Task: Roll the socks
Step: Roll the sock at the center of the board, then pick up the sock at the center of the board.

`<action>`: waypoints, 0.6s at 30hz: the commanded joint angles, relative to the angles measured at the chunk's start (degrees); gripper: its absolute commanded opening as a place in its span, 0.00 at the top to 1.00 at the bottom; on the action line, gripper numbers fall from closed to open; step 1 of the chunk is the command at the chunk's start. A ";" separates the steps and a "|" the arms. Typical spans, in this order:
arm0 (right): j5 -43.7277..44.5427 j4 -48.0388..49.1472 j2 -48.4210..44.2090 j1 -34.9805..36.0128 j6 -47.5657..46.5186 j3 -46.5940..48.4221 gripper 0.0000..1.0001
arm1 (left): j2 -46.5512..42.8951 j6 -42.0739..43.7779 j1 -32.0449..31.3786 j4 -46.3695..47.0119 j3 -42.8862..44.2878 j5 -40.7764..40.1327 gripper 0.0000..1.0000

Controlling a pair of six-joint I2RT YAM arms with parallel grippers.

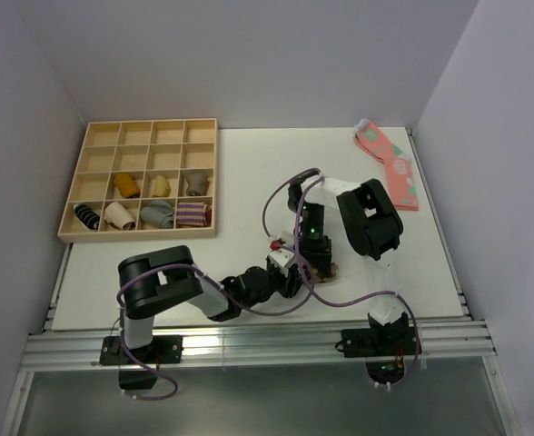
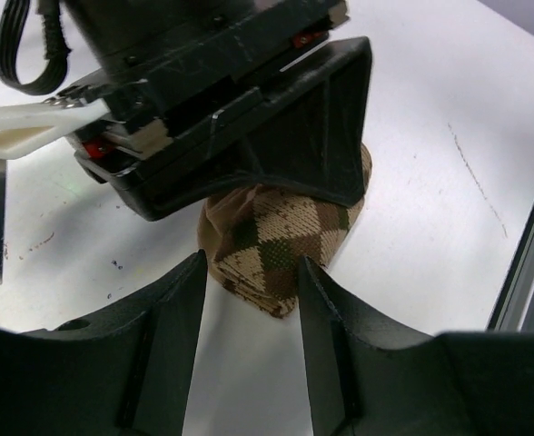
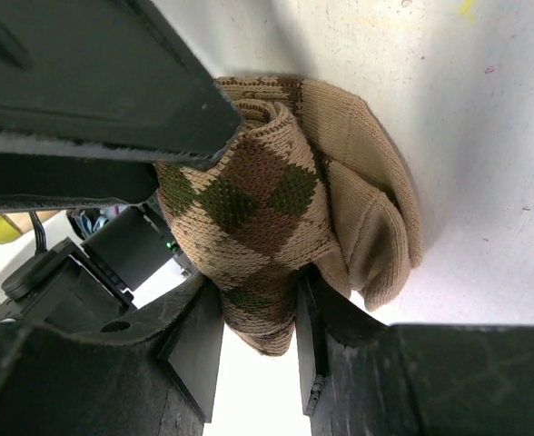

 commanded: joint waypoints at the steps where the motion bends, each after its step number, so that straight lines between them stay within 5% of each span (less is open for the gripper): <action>1: -1.37 6.86 2.05 0.12 -0.60 0.42 0.71 | -1.00 -5.19 0.67 -0.17 0.80 -2.16 0.50; 8: -1.63 8.53 2.05 -0.15 3.79 1.13 0.72 | -6.69 -19.51 0.23 -6.86 -1.92 -8.04 0.47; 18: -2.42 12.31 0.73 -0.85 11.88 -0.63 0.72 | -10.40 -41.11 -4.16 -30.58 5.54 -14.83 0.40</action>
